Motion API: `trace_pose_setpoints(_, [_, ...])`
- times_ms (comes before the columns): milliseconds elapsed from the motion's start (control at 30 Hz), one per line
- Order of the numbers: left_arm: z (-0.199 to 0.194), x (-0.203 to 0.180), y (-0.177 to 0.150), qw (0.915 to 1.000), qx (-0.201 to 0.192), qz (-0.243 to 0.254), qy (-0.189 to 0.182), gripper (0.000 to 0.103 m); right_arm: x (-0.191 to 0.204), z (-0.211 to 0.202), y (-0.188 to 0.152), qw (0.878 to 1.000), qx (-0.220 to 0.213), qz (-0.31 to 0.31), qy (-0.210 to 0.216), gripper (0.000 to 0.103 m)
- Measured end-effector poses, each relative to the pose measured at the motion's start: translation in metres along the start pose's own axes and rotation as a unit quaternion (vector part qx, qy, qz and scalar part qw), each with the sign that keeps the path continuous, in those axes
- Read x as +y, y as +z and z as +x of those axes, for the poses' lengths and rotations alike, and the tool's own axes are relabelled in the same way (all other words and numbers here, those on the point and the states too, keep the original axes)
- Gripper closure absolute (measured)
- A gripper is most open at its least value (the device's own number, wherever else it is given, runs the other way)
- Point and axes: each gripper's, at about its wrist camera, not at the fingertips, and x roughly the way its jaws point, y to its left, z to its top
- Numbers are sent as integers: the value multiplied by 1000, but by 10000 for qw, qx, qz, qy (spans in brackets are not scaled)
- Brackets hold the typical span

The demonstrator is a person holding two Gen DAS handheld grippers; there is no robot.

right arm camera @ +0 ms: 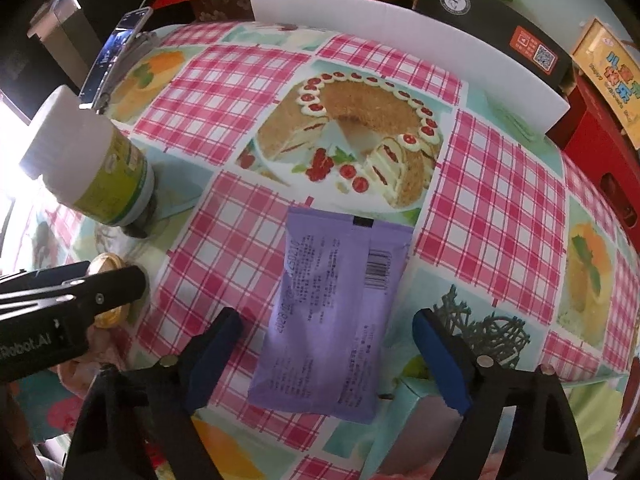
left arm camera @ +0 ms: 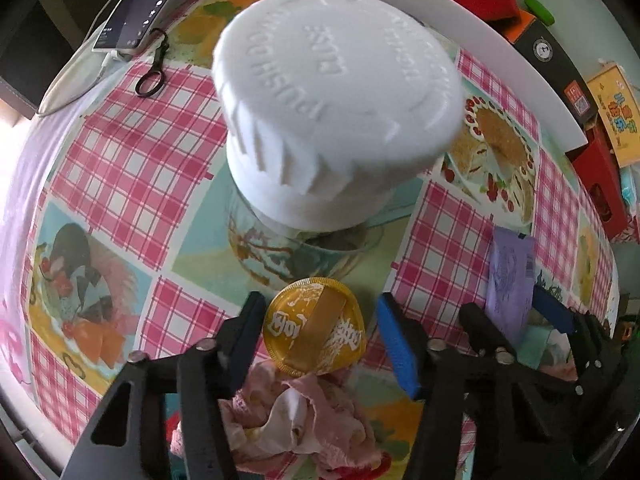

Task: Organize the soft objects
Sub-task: 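Reach the left tool toward the pink cloth while the right tool reaches toward the purple packet, then grasp the orange round item with the left tool while the right tool grasps the purple packet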

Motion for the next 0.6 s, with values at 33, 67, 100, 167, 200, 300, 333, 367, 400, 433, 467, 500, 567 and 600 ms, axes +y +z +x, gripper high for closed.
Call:
trace_pose_setpoints(33, [0,-1,-1,10000,-17,24,38,51,0,0,1,10000,-15,0,7,21])
trace_pose_setpoints(67, [-1,-3,-2,10000,-38,41,71,53,0,0,0,10000,-30,3,12,24])
trace_pose_setpoints(100, [-1,-3,-3,10000,-62,45,47,53,-1,-1,1,10000,-39,6,21,27])
trace_pose_setpoints(167, [-3,-5,-8,9999,-105,33,-11,54,-2,-3,1,10000,-56,23,48,32])
trace_pose_setpoints(200, [-3,-5,-9,9999,-123,13,-66,54,-3,-3,1,10000,-71,33,49,36])
trace_pose_setpoints(300, [-4,-4,-12,9996,-178,-12,-225,54,-5,-5,0,9999,-107,77,60,42])
trace_pose_setpoints(333, [-4,-6,-13,9995,-197,-2,-245,54,-6,-5,-1,9999,-109,91,75,42])
trace_pose_setpoints(367, [-4,-8,-14,9994,-234,-1,-251,54,-6,-6,-1,9998,-111,102,90,42])
trace_pose_setpoints(400, [-4,-10,-16,9993,-281,-4,-265,54,-7,-5,0,9998,-124,113,115,43])
trace_pose_setpoints(433, [-4,-12,-18,9991,-321,-20,-292,54,-8,-4,0,9998,-139,114,126,43])
trace_pose_setpoints(467, [-4,-13,-21,9987,-377,-49,-336,54,-7,-6,0,9997,-149,127,130,45])
trace_pose_setpoints(500, [-4,-16,-23,9985,-418,-64,-355,54,-6,-7,0,9997,-160,141,132,46])
trace_pose_setpoints(567, [-3,-22,-31,9980,-507,-44,-371,54,-9,-9,-3,9995,-186,181,152,47])
trace_pose_setpoints(600, [-4,-22,-34,9975,-580,-71,-404,54,-9,-9,-4,9995,-199,197,171,47])
